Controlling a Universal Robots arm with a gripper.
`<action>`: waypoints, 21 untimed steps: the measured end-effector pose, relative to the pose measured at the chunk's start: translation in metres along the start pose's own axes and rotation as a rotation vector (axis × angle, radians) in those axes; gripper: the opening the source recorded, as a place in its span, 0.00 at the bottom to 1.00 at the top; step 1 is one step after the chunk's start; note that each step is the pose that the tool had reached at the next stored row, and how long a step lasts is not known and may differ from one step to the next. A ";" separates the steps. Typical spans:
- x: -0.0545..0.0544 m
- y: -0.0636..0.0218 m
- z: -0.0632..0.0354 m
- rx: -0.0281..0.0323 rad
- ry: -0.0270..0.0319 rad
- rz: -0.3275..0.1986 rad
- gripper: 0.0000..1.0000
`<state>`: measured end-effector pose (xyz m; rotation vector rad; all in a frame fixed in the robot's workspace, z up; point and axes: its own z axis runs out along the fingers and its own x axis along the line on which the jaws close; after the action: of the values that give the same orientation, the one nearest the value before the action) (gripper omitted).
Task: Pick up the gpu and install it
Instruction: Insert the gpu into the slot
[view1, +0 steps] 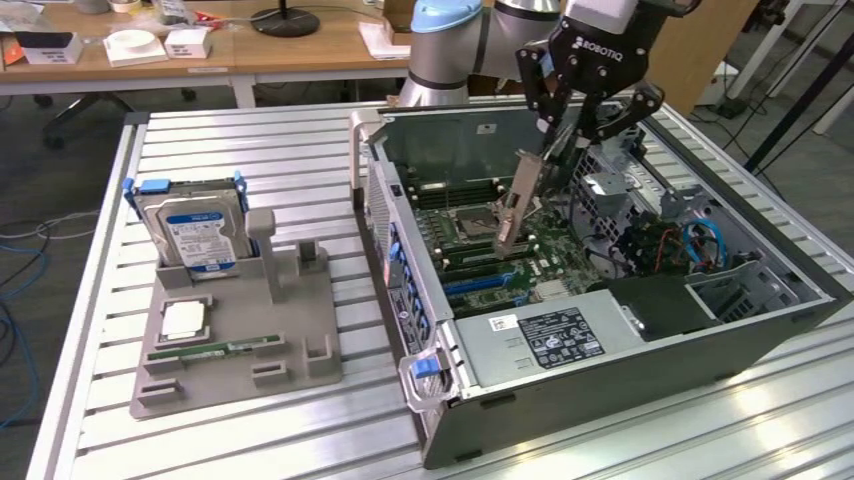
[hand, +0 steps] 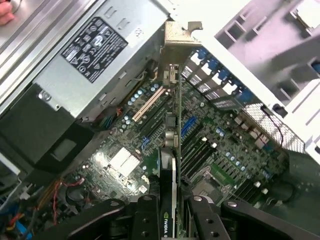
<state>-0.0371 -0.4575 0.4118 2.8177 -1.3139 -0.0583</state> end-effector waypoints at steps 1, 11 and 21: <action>0.000 0.0000 0.0001 0.0003 -0.0008 0.017 0.26; 0.000 0.0000 0.0006 0.0036 -0.0078 0.175 0.26; 0.000 0.0000 0.0011 0.0069 -0.0142 0.323 0.26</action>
<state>-0.0371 -0.4576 0.4106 2.5747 -1.7540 -0.0650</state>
